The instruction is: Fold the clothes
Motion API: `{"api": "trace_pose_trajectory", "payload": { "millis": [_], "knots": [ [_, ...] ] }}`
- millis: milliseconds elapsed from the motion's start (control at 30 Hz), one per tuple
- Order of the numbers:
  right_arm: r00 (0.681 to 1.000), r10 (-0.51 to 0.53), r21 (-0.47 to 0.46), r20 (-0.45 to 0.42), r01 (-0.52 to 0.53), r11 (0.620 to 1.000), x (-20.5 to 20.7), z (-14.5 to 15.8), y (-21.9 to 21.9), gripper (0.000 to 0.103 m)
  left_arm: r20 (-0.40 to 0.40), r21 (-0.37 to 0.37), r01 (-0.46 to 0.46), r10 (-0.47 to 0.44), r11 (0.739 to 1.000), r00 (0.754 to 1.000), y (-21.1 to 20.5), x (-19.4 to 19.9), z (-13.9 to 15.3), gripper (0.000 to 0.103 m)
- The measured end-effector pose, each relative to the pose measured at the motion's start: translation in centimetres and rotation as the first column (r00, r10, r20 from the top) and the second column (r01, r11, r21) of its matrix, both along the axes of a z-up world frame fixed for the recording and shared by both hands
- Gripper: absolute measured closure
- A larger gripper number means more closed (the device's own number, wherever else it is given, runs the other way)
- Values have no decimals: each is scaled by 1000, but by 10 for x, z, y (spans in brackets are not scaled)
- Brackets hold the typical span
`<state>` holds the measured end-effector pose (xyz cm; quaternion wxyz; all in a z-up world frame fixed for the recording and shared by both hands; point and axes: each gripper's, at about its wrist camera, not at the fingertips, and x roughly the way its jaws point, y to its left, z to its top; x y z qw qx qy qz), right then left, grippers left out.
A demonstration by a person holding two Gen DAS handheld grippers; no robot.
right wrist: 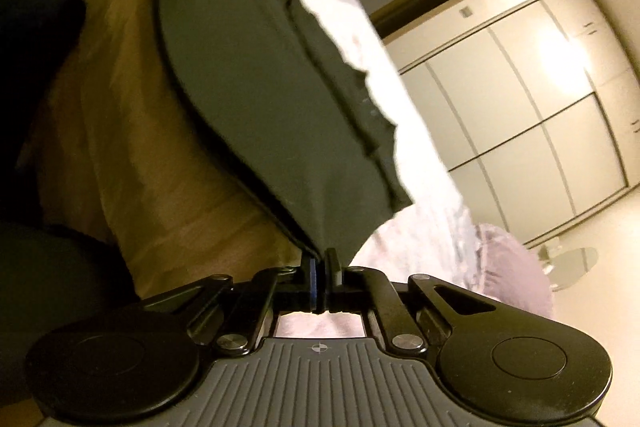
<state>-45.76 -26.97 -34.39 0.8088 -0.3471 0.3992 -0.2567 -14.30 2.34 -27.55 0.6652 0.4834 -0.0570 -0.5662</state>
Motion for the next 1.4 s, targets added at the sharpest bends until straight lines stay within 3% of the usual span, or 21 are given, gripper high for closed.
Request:
{"api": "trace_pose_trajectory", "payload": {
  "millis": [300,567,767,933,1033,1233,1400],
  "knots": [
    [1000,3,-47,31,-2,999,-26,43,41,102,39,-37,12,-11,999,999,35,-21,36,100],
    [995,-28,-56,91,33,998,-67,75,94,102,48,-58,12,-9,998,999,98,-55,62,100],
    [986,-67,-51,151,75,996,-89,98,131,102,24,-53,3,-1,999,1000,123,-73,74,99],
    [988,-38,-100,151,54,994,-75,121,112,102,-5,-88,-25,25,996,1000,95,-45,99,99],
    [988,-26,-113,151,44,993,-49,140,65,102,6,-104,-27,28,994,1000,60,-25,117,99],
    [992,-27,-91,125,38,995,15,164,-42,102,-51,-120,-67,62,990,997,-47,45,149,99],
    [995,-37,-56,97,42,998,71,174,-133,102,-116,-27,-92,89,995,989,-148,109,148,99]
  ]
}}
